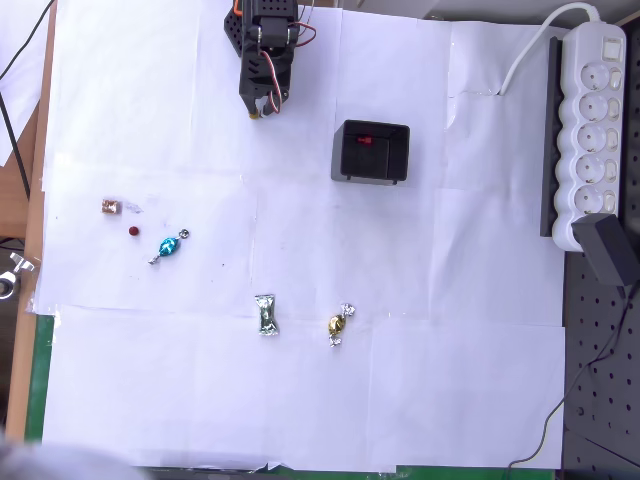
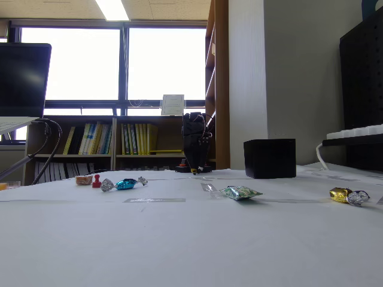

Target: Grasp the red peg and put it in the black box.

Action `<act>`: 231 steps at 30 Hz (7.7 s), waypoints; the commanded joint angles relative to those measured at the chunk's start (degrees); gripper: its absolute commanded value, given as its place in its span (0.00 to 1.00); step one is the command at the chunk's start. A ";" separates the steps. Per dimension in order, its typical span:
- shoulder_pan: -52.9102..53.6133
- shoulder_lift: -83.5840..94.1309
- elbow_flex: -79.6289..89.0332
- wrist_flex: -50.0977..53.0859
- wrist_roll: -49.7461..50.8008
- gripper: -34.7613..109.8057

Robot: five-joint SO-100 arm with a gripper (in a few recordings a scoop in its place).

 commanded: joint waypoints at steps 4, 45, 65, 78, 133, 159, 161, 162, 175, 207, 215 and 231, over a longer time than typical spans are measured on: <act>-0.70 -5.19 -4.75 5.10 -0.09 0.24; -0.35 -5.19 -4.75 5.10 -0.09 0.24; -3.43 -6.06 -4.83 2.90 -9.32 0.24; 0.53 28.83 -4.57 -69.35 8.53 0.24; 23.64 126.56 29.00 -149.68 5.71 0.24; 28.39 139.31 42.19 -153.63 2.02 0.26; 28.83 140.19 43.51 -153.63 2.02 0.27; 29.00 140.62 44.38 -153.63 2.02 0.27; 31.11 144.40 51.24 -153.02 2.02 0.27; 31.99 140.98 52.91 -143.79 0.97 0.32; 32.34 139.66 53.09 -141.86 1.67 0.32; 34.54 137.29 54.05 -136.05 2.20 0.34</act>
